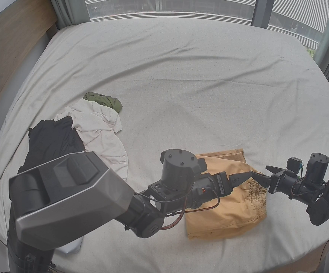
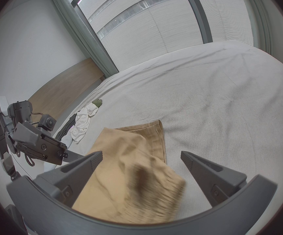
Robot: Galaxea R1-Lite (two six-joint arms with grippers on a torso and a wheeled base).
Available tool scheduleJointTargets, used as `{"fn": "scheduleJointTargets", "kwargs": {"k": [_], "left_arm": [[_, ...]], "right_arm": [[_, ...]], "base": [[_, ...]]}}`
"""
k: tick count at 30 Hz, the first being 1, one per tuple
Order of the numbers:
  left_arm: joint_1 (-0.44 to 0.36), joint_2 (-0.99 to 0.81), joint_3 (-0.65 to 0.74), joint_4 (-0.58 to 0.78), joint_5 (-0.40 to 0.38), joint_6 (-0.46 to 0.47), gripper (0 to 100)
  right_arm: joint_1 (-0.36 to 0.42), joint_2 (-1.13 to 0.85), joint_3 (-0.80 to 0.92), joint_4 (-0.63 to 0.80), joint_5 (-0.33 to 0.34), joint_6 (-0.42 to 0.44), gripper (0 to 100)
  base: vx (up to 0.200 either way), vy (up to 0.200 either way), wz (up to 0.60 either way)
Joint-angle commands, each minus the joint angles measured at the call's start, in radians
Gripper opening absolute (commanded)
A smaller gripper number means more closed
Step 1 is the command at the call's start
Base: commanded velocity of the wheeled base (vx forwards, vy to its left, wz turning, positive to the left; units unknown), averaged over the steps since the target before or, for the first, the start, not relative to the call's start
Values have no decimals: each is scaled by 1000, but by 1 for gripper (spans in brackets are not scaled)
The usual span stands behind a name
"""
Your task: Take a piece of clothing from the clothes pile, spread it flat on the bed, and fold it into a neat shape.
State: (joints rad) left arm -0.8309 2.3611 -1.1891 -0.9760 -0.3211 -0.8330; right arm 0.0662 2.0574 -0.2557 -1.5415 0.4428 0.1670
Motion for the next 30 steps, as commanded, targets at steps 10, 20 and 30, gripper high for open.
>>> {"fn": "scheduleJointTargets", "kwargs": {"k": [10,20,30], "left_arm": [[79,-213,184,-4,7,37,100],[184,-414,476,-101,34,117,100],[309,-500,697,-265,25,281,100]], "right_arm": [[3,-2,9,0,1,0,100],[30,0,20,0,-3,0,100],[40,0,30,0,-7,2,100]], "base": [[0,0,0],[0,0,0],[0,0,0]]}}
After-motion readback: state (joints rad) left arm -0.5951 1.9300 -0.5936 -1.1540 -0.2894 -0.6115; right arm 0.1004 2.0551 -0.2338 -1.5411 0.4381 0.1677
